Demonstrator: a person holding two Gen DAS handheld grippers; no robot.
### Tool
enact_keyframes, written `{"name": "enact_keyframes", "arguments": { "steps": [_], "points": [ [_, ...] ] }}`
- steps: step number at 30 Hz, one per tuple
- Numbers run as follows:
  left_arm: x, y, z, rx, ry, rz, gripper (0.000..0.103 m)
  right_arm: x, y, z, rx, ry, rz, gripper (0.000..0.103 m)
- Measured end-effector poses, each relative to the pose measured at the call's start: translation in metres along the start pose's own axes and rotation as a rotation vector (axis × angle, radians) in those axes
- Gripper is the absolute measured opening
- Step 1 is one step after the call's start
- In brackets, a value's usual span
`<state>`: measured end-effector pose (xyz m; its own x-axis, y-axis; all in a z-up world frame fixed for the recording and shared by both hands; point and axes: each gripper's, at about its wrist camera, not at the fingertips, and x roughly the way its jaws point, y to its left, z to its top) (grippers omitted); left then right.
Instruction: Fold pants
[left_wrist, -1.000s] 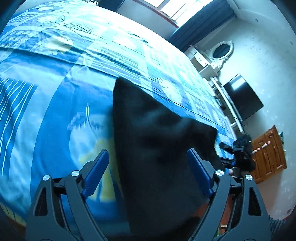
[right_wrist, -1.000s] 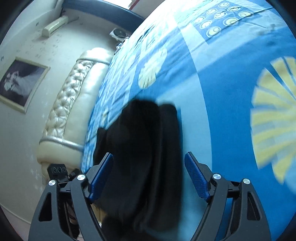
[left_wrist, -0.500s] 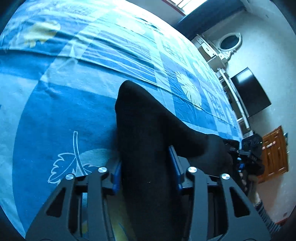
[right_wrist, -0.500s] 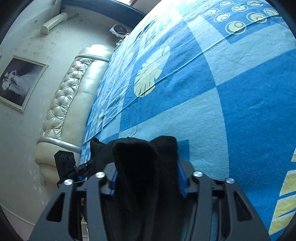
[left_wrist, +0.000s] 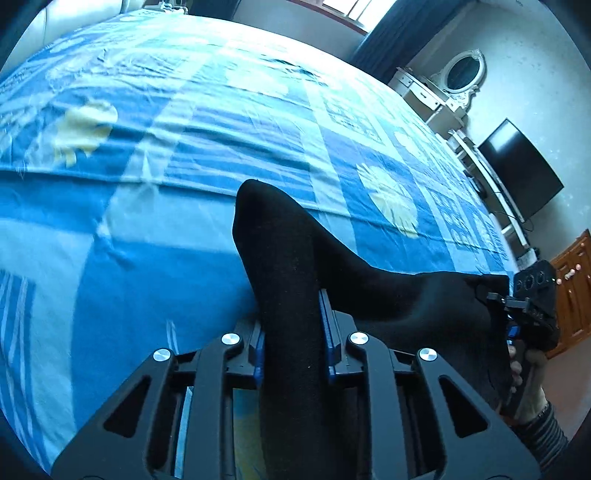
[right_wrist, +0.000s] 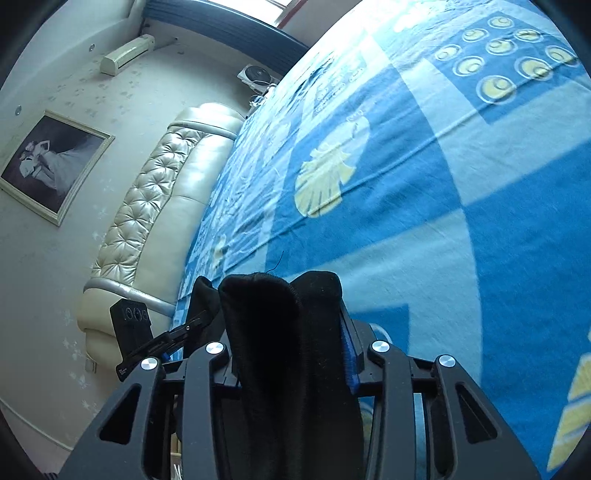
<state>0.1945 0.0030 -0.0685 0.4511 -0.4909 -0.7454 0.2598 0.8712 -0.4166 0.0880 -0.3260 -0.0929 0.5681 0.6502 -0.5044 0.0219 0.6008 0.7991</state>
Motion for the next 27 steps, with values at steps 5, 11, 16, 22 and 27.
{"name": "enact_keyframes", "arguments": {
  "steps": [5,11,16,22,27],
  "points": [
    [0.003,0.009,0.034,0.018,-0.029,0.071,0.022,0.024,0.008,0.027,0.000,-0.019,0.020,0.038],
    [0.025,0.023,0.060,0.025,-0.014,0.160,0.024,0.053,0.005,0.050,0.024,-0.014,-0.004,0.038],
    [0.037,0.032,0.053,0.029,-0.020,0.170,0.029,0.062,-0.023,0.048,0.105,0.013,0.004,0.038],
    [0.038,0.036,0.053,0.012,-0.018,0.150,0.031,0.062,-0.025,0.047,0.106,0.015,0.018,0.038],
    [0.038,0.034,0.052,0.019,-0.017,0.157,0.031,0.062,-0.025,0.045,0.105,0.009,0.021,0.038]
  ]
}}
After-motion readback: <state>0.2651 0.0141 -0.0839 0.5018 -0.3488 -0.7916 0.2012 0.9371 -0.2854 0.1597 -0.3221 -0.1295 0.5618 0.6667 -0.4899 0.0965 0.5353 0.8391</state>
